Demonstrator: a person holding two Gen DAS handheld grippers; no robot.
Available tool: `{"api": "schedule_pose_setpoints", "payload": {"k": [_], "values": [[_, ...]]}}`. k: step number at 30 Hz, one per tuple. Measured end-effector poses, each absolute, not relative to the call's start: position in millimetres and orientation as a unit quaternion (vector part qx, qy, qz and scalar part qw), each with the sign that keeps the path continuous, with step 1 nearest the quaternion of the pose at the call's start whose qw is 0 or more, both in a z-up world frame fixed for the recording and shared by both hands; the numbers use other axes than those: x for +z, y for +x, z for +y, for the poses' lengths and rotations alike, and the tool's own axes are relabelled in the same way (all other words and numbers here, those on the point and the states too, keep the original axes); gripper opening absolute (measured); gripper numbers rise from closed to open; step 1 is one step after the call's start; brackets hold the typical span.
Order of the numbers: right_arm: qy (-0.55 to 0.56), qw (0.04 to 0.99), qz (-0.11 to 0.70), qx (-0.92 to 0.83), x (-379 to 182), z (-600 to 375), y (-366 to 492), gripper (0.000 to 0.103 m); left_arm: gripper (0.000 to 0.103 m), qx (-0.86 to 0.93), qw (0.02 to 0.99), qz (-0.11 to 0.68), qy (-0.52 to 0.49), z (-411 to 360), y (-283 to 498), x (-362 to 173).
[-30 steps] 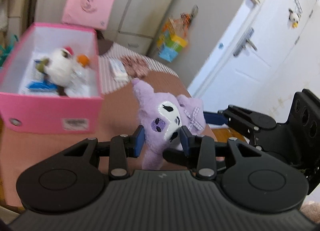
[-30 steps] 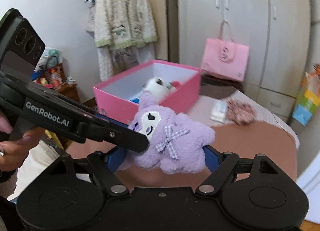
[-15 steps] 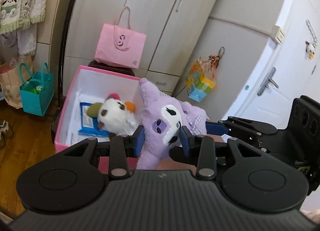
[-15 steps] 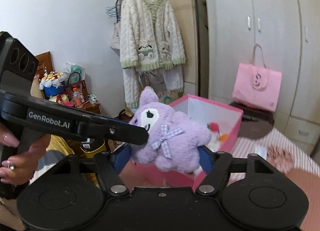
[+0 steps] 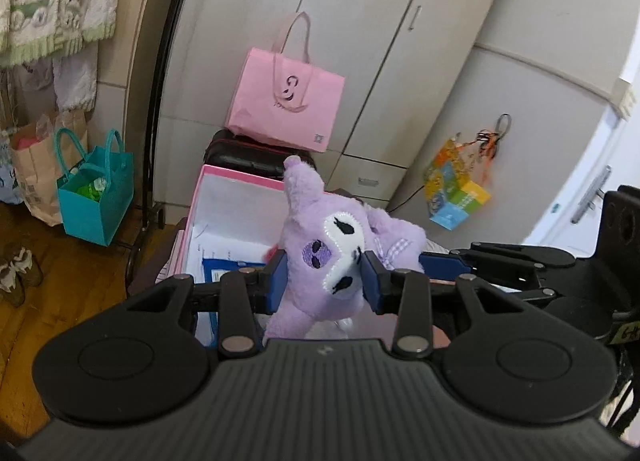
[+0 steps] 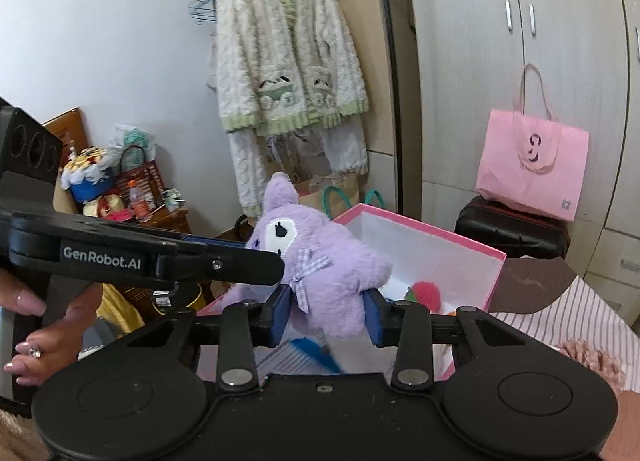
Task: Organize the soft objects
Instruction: 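Carry the purple plush over the pink box and open the left tool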
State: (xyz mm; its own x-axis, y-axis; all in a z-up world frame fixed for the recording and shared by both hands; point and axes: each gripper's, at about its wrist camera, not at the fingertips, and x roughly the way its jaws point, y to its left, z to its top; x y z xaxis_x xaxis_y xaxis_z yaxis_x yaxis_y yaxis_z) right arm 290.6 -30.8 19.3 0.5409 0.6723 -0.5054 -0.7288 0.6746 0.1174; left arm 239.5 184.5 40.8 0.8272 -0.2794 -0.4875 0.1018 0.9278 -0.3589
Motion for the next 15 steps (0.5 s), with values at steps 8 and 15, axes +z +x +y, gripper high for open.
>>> {"api": "schedule_pose_setpoints", "payload": {"k": [8, 15], "values": [[-0.056, 0.868, 0.304, 0.389, 2, -11, 344, 0.044, 0.038, -0.074, 0.939, 0.303, -0.148, 190, 290, 23], [-0.032, 0.847, 0.349, 0.399, -15, -4, 375, 0.045, 0.038, -0.05, 0.936, 0.315, -0.146, 193, 309, 9]]}}
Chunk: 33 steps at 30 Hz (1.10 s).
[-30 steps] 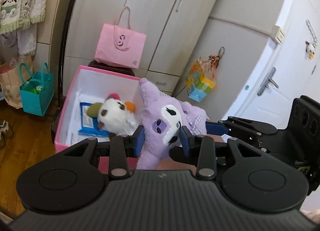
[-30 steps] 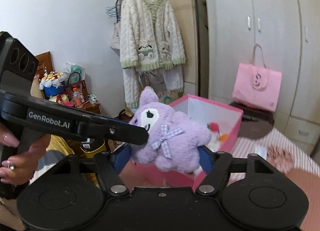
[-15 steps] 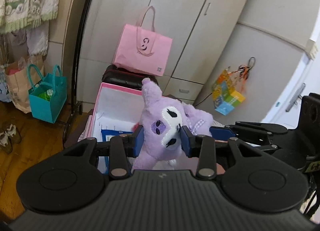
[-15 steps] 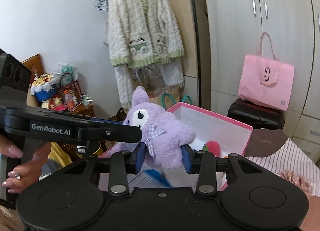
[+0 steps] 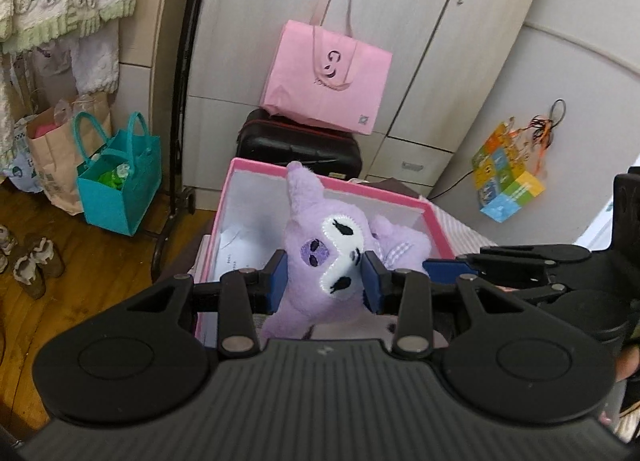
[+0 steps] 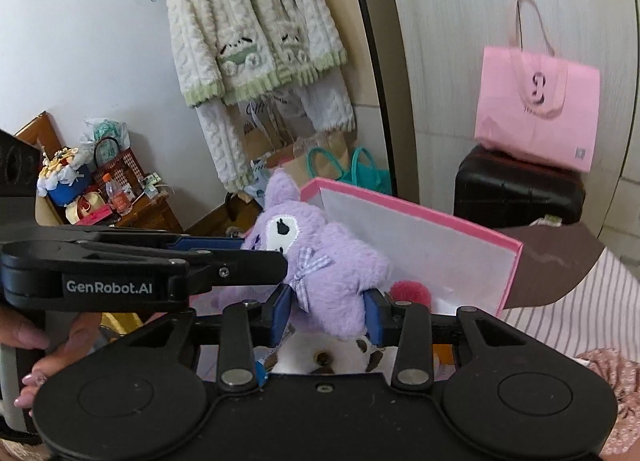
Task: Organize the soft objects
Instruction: 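Carry the purple plush over the pink box and open the left tool, then withdraw both tools from the box toward the wipes packet and scrunchie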
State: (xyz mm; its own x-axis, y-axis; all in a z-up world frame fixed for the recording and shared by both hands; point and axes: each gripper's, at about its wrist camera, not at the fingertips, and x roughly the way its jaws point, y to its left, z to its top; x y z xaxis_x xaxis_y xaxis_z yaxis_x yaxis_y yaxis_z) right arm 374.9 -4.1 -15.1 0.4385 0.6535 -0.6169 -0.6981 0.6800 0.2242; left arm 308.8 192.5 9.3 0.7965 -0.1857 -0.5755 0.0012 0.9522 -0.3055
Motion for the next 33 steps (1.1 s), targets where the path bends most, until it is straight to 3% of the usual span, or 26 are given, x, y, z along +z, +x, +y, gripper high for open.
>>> {"api": "schedule_pose_setpoints", "payload": {"k": [9, 15, 33], "values": [[-0.033, 0.841, 0.368, 0.396, -25, -4, 385, 0.046, 0.044, -0.04, 0.94, 0.312, -0.13, 196, 308, 8], [-0.03, 0.852, 0.33, 0.404, -16, -18, 361, 0.049, 0.049, -0.009, 0.959, 0.252, -0.128, 197, 273, 16], [-0.106, 0.884, 0.273, 0.364, 20, -51, 272, 0.052, 0.051, -0.056, 0.965, 0.253, -0.042, 152, 183, 54]]}}
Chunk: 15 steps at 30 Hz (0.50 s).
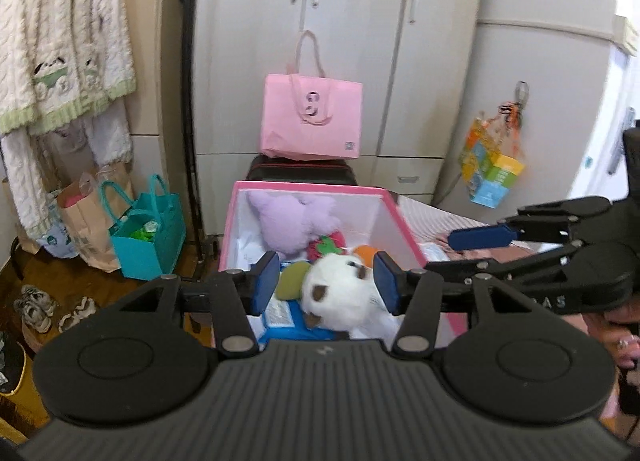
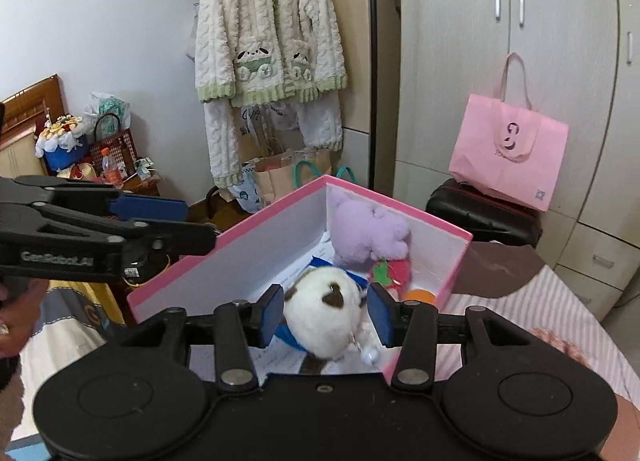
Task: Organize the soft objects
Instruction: 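Withdraw both tools from the box toward the wipes packet and scrunchie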
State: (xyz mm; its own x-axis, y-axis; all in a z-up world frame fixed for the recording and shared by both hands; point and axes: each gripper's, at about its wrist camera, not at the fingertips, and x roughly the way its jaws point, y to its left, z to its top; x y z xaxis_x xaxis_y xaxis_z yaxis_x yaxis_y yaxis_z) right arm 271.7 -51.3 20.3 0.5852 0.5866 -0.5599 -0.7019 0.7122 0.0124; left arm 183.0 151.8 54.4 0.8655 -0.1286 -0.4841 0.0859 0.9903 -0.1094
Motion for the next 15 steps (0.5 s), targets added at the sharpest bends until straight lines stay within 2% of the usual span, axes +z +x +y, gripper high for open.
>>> {"api": "schedule_pose_setpoints", "payload": {"k": [15], "values": [[-0.09, 0.894, 0.257, 0.356, 42, -122, 228, 0.055, 0.056, -0.113, 0.964, 0.239, -0.002, 98, 137, 75]]}}
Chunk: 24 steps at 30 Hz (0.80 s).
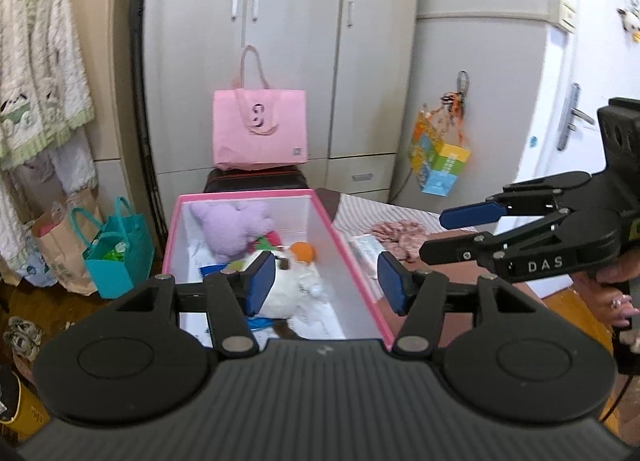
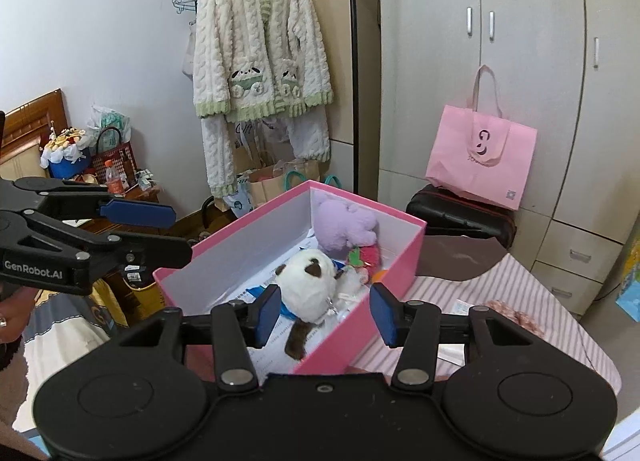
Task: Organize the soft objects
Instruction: 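Withdraw both tools from the box toward the wipes packet and scrunchie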
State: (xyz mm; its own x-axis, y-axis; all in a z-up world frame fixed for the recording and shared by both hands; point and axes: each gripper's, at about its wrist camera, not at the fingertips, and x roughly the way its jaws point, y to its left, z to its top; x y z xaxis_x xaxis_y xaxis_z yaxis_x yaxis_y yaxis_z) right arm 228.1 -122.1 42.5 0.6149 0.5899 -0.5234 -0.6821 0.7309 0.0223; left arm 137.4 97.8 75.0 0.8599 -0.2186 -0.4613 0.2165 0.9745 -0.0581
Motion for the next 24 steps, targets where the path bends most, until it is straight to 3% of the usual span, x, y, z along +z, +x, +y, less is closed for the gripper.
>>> {"api": "schedule_pose_setpoints", "payload": {"k": [11, 24], "values": [[-0.048, 0.912, 0.247, 0.324, 43, -192, 230, 0.057, 0.057, -0.136, 0.963, 0.231, 0.017, 40, 143, 71], [-0.013, 0.934, 0.235, 0.267, 19, -252, 272, 0.062, 0.057, -0.141, 0.963, 0.228, 0.034, -51, 193, 30]]}}
